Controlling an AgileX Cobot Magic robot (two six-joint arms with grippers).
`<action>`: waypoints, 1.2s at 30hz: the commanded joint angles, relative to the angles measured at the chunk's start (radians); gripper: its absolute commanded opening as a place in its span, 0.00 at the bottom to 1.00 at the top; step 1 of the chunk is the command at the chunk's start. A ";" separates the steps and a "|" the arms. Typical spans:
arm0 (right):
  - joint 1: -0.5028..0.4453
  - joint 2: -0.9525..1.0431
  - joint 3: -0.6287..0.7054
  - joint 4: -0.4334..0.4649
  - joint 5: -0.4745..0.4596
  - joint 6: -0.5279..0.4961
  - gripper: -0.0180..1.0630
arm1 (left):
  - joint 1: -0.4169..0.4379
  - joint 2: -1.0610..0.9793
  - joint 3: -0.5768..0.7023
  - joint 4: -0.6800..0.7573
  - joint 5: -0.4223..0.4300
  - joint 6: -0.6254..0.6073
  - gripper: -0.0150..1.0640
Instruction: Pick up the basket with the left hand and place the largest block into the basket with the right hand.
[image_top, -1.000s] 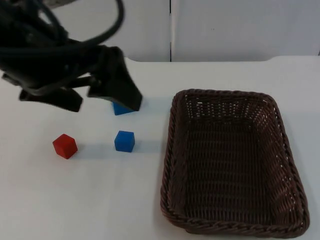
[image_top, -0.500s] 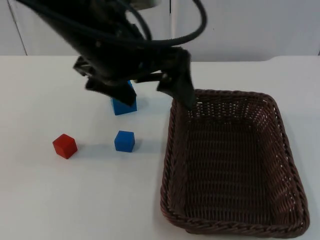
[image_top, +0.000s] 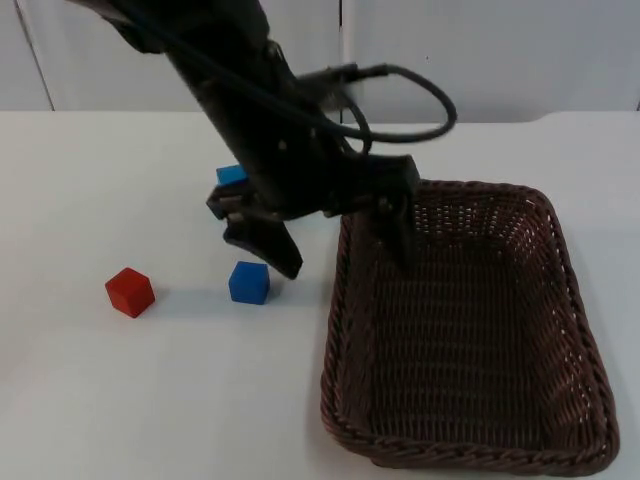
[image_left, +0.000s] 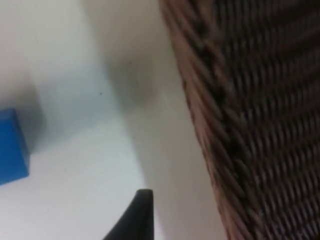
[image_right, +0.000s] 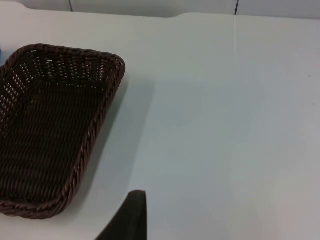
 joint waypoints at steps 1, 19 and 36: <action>-0.008 -0.004 0.000 -0.001 -0.006 0.000 0.98 | -0.026 0.030 -0.029 0.033 0.023 -0.031 0.93; -0.008 -0.004 0.000 -0.003 -0.006 0.000 0.98 | -0.052 0.132 -0.046 0.031 -0.155 -0.161 0.93; -0.008 -0.004 0.000 -0.025 -0.006 0.000 0.98 | -0.052 0.136 -0.046 0.029 -0.182 -0.184 0.17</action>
